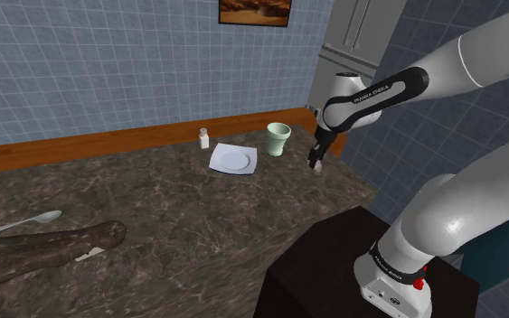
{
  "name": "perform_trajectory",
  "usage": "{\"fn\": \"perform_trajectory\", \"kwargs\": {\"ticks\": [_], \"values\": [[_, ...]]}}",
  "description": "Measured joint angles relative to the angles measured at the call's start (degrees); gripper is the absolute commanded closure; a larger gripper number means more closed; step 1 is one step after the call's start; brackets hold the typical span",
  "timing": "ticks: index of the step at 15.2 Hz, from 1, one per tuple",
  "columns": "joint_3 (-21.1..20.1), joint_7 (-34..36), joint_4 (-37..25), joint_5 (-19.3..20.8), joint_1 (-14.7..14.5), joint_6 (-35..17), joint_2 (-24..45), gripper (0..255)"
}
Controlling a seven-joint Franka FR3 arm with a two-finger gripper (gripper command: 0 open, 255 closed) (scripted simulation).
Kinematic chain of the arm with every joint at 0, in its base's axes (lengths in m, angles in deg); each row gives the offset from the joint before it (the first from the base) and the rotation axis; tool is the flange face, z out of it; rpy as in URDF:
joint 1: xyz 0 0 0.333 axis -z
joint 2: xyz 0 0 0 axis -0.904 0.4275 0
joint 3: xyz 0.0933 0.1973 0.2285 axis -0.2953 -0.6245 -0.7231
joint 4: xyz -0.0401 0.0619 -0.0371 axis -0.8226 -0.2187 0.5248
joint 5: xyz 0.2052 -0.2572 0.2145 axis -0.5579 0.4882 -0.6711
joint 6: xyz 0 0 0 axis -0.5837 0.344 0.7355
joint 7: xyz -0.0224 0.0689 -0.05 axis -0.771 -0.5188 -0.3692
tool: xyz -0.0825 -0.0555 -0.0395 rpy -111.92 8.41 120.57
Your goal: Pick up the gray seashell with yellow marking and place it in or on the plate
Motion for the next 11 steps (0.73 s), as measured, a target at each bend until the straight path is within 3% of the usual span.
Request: {"fn": "perform_trajectory", "kwargs": {"ticks": [4,11], "values": [[-1.0,1.2,-2.5,-0.8,-1.0,2.1,0.4,255],[-4.6,5.3,-14.9,-5.7,-5.7,3.3,12.0,255]]}}
